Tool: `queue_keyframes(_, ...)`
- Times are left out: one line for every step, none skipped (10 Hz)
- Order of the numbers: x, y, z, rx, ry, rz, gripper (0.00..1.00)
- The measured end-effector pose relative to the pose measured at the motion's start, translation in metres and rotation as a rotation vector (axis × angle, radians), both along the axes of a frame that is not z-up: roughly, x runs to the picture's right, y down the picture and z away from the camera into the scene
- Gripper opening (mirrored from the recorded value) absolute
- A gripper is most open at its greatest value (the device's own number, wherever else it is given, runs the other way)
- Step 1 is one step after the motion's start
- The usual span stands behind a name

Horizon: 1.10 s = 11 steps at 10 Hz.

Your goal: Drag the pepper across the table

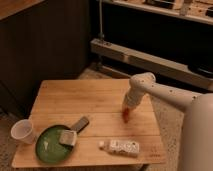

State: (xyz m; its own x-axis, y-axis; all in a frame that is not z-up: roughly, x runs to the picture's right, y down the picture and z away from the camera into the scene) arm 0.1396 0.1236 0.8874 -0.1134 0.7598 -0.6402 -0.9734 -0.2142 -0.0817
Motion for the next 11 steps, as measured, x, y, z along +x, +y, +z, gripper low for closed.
queue_keyframes(0.006, 0.001, -0.002, -0.003, 0.008, 0.007, 0.00)
queue_keyframes(0.010, 0.003, -0.002, -0.005, 0.015, 0.014, 0.00)
queue_keyframes(0.015, 0.006, -0.002, -0.011, 0.021, 0.021, 0.00)
queue_keyframes(0.020, 0.008, -0.001, -0.011, 0.027, 0.030, 0.00)
queue_keyframes(0.022, 0.009, -0.001, -0.011, 0.031, 0.034, 0.00)
queue_keyframes(0.025, 0.010, -0.002, -0.011, 0.035, 0.041, 0.00)
queue_keyframes(0.029, 0.010, -0.002, -0.009, 0.041, 0.050, 0.00)
queue_keyframes(0.033, 0.011, -0.002, -0.008, 0.047, 0.057, 0.00)
queue_keyframes(0.037, 0.013, -0.003, -0.009, 0.051, 0.065, 0.00)
queue_keyframes(0.039, 0.015, -0.003, -0.010, 0.053, 0.071, 0.00)
queue_keyframes(0.043, 0.017, -0.003, -0.011, 0.058, 0.077, 0.00)
